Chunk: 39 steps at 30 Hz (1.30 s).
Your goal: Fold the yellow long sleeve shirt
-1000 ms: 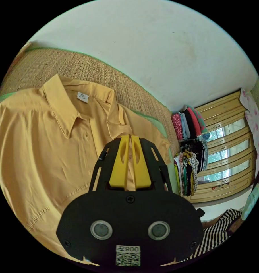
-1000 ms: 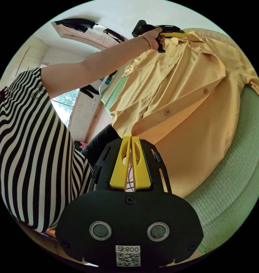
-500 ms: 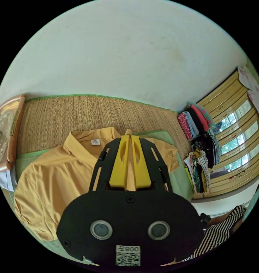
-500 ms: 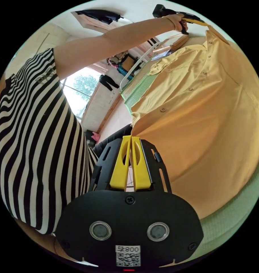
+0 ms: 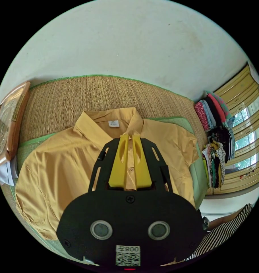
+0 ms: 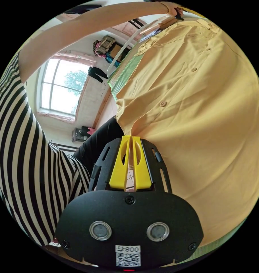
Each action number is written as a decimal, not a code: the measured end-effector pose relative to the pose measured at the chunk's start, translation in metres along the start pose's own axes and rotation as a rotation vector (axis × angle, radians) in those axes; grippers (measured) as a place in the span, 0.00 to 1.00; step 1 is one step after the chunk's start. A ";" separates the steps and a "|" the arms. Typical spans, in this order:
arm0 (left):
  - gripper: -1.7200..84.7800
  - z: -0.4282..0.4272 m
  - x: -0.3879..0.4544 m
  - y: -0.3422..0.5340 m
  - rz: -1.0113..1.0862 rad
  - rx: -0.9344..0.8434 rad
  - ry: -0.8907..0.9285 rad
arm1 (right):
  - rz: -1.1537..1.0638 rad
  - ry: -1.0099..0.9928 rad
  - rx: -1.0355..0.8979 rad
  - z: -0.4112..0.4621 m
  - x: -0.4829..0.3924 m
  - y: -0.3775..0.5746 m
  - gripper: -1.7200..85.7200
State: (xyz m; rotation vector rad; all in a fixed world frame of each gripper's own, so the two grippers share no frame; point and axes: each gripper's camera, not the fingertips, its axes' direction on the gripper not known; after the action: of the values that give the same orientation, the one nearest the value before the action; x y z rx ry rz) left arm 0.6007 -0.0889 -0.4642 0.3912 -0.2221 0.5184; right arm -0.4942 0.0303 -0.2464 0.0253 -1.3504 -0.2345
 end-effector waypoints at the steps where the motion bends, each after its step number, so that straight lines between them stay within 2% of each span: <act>1: 0.05 0.000 -0.002 0.006 0.009 0.019 0.011 | 0.002 -0.009 0.001 0.000 0.002 0.002 0.03; 5: 0.05 0.010 -0.007 0.038 0.025 0.060 0.017 | 0.018 -0.039 0.011 0.001 0.009 0.004 0.03; 9: 0.04 0.046 -0.008 0.054 0.057 -0.059 -0.018 | 0.023 -0.050 0.016 0.004 0.012 0.002 0.03; 13: 0.04 0.073 -0.014 0.055 0.057 -0.091 -0.166 | 0.037 -0.046 0.011 0.006 0.015 0.005 0.03; 24: 0.03 0.103 -0.046 0.104 0.052 -0.084 -0.181 | 0.060 -0.085 0.002 0.010 0.018 0.025 0.03; 28: 0.04 0.089 -0.056 0.161 0.058 -0.033 -0.049 | 0.062 -0.103 -0.003 0.013 0.009 0.035 0.04; 31: 0.04 0.088 -0.055 0.220 0.103 -0.082 0.072 | 0.051 -0.101 -0.005 0.014 -0.002 0.041 0.04; 36: 0.04 0.093 -0.065 0.334 0.041 -0.211 0.039 | 0.054 -0.114 -0.046 0.016 -0.017 0.051 0.05; 39: 0.05 0.082 -0.102 0.401 -0.159 -0.198 -0.001 | 0.066 -0.041 -0.039 -0.004 -0.030 0.064 0.05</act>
State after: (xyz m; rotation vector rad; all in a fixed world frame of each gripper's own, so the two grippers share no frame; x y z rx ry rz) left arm 0.2973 0.1520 -0.2988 0.2138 -0.2394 0.3365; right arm -0.4861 0.0977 -0.2661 -0.0575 -1.3849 -0.2064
